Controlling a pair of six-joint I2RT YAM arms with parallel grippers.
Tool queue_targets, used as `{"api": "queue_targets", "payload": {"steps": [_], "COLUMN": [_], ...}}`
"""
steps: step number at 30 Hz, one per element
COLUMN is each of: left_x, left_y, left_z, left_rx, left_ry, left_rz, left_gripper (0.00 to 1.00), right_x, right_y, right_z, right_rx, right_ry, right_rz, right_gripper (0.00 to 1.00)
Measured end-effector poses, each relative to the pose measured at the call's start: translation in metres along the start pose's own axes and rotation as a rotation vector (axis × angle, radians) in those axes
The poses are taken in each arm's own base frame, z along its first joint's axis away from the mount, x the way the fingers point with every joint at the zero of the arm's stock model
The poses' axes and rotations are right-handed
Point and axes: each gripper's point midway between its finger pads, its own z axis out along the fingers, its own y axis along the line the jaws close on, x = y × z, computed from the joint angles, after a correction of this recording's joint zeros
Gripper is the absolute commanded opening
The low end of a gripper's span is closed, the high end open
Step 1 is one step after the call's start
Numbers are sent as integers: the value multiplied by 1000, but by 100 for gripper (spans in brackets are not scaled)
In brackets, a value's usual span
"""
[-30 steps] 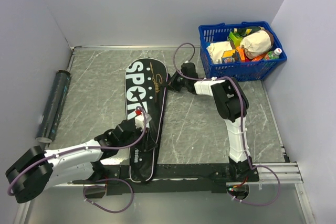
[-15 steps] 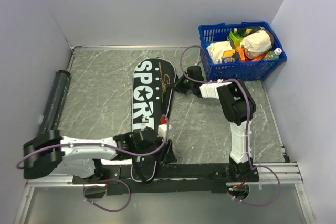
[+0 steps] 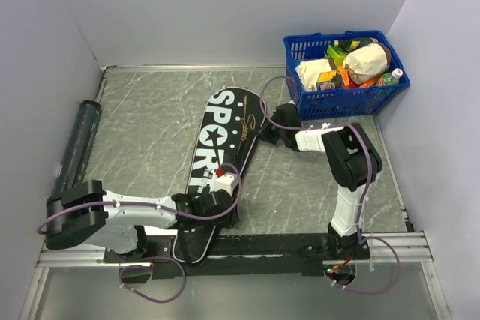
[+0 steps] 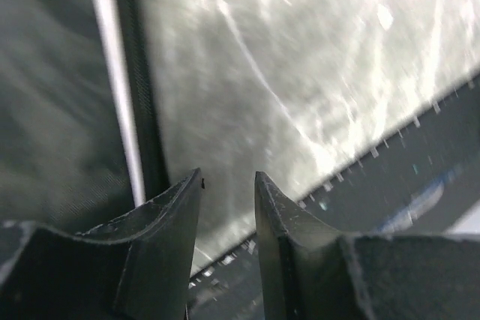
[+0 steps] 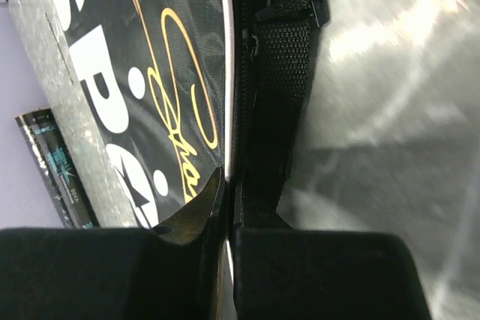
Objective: Pack up the badminton gear
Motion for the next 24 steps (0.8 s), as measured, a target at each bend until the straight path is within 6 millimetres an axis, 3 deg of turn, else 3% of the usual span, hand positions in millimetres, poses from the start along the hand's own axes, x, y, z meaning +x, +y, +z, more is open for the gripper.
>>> {"api": "queue_targets", "payload": {"steps": [8, 13, 18, 24], "left_x": [-29, -46, -52, -64], "left_y": [35, 53, 53, 53], "left_z": [1, 1, 6, 21], "left_rx": [-126, -150, -136, -151], "left_ry": [-101, -141, -149, -165], "left_rz": [-121, -179, -187, -167], "left_gripper": [40, 39, 39, 37], "right_x": [9, 5, 9, 23], "right_y": [-25, -42, -56, -78], "right_z": [-30, -53, -71, -97], "right_rx": [22, 54, 83, 118], "right_ry": [-50, -110, -137, -141], "right_rz": [8, 51, 63, 77], "right_gripper": [3, 20, 29, 25]}}
